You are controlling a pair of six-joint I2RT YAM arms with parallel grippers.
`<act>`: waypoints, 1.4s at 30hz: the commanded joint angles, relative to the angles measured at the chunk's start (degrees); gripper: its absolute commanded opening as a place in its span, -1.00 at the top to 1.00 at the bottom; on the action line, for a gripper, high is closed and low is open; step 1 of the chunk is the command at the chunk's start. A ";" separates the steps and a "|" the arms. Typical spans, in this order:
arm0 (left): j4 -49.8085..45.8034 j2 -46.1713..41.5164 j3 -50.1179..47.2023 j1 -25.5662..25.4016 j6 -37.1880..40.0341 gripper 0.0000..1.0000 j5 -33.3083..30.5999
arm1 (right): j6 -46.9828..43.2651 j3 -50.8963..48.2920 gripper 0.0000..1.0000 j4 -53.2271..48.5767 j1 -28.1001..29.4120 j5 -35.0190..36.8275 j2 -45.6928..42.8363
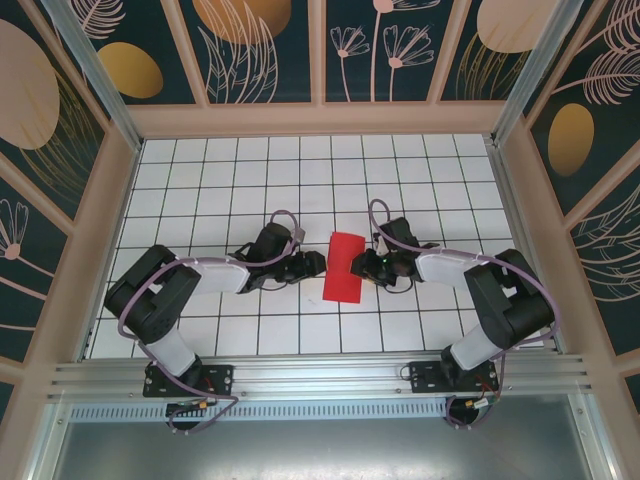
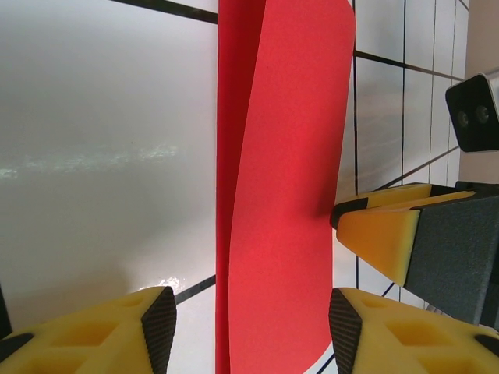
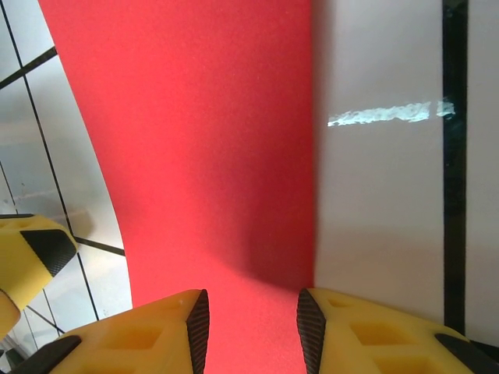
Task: Fold a paper plane with a square sheet of paper (pick it up from the middle)
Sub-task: Fold the triangle a second time at the center of the table.
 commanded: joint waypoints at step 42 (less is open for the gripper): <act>-14.81 8.50 12.57 -4.20 5.94 -0.09 0.23 | -0.76 -5.27 0.26 4.23 -2.56 -4.36 -2.28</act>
